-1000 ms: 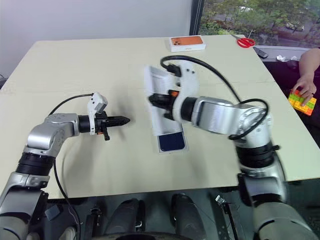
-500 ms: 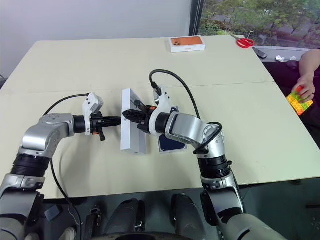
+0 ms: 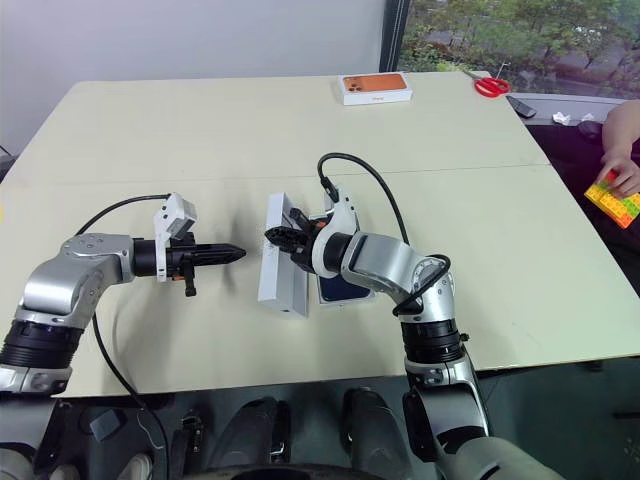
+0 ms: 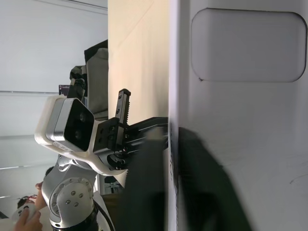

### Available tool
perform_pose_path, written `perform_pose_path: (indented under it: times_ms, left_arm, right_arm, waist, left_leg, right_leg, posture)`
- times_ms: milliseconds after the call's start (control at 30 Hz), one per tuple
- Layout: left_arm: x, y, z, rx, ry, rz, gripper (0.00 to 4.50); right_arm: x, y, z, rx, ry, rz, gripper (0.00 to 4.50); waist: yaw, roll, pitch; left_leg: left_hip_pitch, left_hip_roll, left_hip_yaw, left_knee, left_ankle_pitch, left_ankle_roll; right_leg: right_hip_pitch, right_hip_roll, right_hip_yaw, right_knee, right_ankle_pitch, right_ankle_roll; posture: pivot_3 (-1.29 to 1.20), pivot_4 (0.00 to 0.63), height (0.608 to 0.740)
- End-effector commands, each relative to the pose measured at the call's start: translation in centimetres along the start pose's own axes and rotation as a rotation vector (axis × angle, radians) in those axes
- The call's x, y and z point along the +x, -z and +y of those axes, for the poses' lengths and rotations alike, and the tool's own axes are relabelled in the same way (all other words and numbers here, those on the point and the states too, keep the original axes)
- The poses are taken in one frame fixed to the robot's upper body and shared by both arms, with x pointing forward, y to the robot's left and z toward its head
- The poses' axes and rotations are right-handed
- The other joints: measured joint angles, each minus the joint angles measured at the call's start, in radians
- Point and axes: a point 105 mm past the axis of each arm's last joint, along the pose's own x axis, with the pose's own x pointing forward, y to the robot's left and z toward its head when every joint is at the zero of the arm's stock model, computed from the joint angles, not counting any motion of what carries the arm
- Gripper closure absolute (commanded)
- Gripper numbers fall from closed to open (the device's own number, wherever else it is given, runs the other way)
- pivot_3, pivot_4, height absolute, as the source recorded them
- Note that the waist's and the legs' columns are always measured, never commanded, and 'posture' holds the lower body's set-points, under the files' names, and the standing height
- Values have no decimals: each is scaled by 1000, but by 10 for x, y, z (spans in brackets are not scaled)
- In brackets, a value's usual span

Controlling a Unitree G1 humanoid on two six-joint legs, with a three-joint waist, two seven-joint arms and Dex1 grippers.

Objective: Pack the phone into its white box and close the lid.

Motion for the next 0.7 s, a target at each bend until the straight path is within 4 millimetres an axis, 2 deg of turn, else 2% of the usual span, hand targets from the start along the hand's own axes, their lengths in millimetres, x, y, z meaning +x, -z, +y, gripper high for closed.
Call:
perform_pose_path:
  times_ms: [33,67,167,367,533,633,700]
  left_arm:
    - [4,-15,-9,45,42,-47,4500]
    - [9,-17,-14,51,61,-58,4500]
    - [22,-21,-27,37,106,-93,4500]
    - [44,-26,-43,9,152,-144,4500]
    - [55,-34,-51,0,177,-178,4500]
    - [67,-38,-57,-3,188,-194,4500]
    - [75,-38,-61,-9,191,-202,4500]
  right_arm:
    - [-10,-12,10,-14,-47,-47,2121]
    - [-13,-17,11,-18,-46,-65,1501]
    - [-23,-30,10,-44,-22,-115,41]
    - [-44,-51,13,-112,9,-209,41]
    - [-60,-62,10,-217,71,-266,41]
    - [-77,-72,-7,-414,220,-292,41]
    - [-87,-77,-17,-467,282,-306,41]
  waist:
    - [0,0,0]
    - [1,0,0]
    - [3,0,0]
    - [-1,0,0]
    - [2,0,0]
    - [8,1,0]
    - [8,0,0]
  left_leg:
    - [0,0,0,0,0,0]
    - [0,0,0,0,0,0]
    - [-1,0,0,0,0,0]
    - [0,0,0,0,0,0]
    - [0,1,0,0,0,0]
    - [0,0,0,1,0,0]
    - [0,-1,0,1,0,0]
  right_leg:
    - [0,0,0,0,0,0]
    - [0,0,0,0,0,0]
    - [0,0,0,0,0,0]
    - [0,0,0,0,0,0]
    - [0,2,0,1,0,0]
    - [1,2,0,0,0,0]
    - [1,2,0,-1,0,0]
  posture:
    - [0,150,740]
    - [0,150,740]
    - [0,150,740]
    - [0,150,740]
    - [0,150,740]
    - [0,150,740]
    - [0,150,740]
